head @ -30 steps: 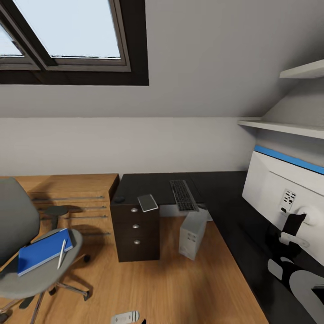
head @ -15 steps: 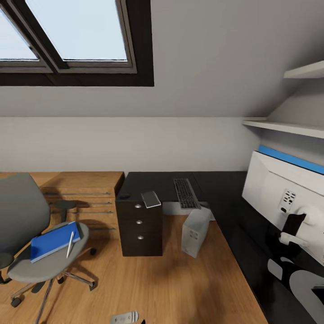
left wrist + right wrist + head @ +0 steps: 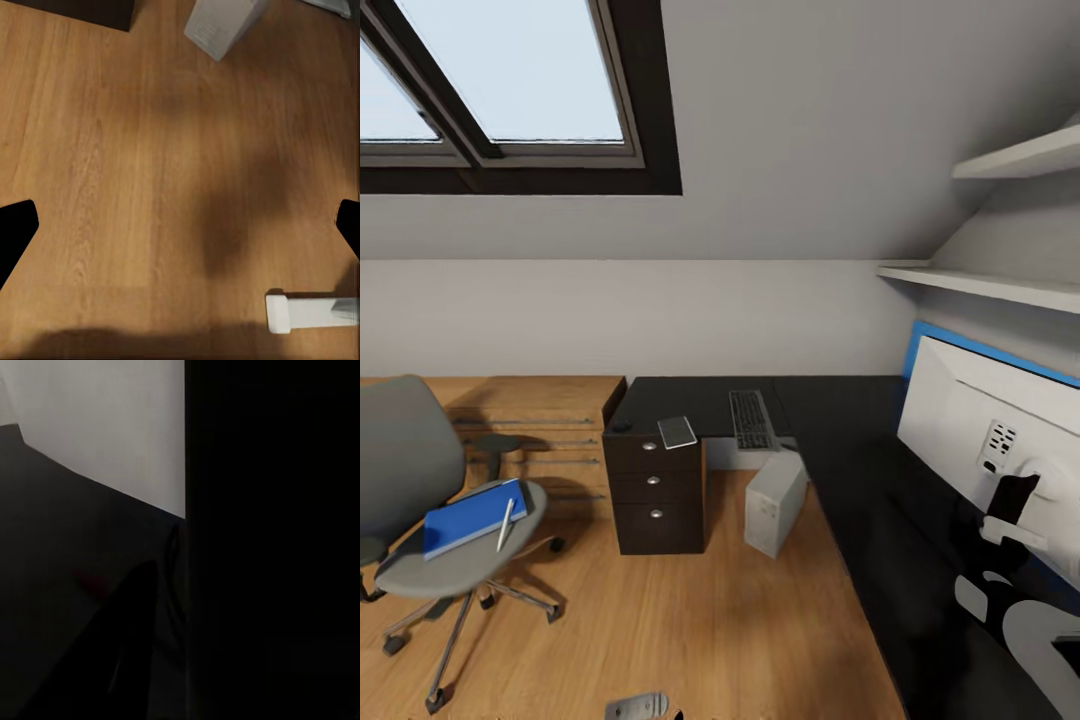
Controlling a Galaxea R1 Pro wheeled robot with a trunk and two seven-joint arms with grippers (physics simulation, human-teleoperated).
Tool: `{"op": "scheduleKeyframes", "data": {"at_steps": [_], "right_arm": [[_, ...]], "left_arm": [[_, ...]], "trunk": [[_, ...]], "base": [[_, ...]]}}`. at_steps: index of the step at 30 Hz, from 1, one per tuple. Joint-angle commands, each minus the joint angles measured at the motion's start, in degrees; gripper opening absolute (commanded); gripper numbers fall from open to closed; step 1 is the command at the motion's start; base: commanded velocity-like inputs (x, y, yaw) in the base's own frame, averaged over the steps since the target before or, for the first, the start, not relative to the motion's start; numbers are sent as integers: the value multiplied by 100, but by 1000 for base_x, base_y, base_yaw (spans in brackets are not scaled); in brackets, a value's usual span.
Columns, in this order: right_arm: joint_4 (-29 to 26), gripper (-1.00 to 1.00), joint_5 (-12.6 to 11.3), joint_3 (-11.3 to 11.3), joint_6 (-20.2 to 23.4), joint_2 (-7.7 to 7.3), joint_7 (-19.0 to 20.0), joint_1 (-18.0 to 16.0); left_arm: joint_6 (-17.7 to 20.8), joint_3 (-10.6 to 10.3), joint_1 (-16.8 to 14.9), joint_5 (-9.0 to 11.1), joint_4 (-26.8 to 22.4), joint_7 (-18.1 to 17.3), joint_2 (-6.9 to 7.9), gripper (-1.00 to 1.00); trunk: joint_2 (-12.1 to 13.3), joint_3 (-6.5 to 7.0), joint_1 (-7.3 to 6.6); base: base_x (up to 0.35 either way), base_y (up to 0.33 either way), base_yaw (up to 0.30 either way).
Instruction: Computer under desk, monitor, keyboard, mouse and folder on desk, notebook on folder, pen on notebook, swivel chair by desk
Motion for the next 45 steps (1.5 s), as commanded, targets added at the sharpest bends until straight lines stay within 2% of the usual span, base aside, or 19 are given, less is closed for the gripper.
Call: {"op": "scheduleKeyframes", "data": {"at_steps": [1,14,25,45], "right_arm": [[7,-100,-56,-1,-25,1,-7,-8],[7,-100,-56,-1,-25,14,-7,-8],[7,-100,-56,-1,-25,21,-4,-8],[15,-100,-23,8,-32,39,3,-8]], "left_arm": [[-21,-19,-9,41,-10,35,5,100],[-21,-16,-9,43,32,33,5,100],[-21,-19,-9,40,67,32,5,100],[-21,-19,-9,35,65,41,5,100]], "trunk": [[-6,-7,-2],[-6,-7,-2],[-6,-7,-2],[-6,-7,-2]], "base": [[-213,-263,0],[-19,-24,143],[0,-174,11],[-66,-10,0]]}}
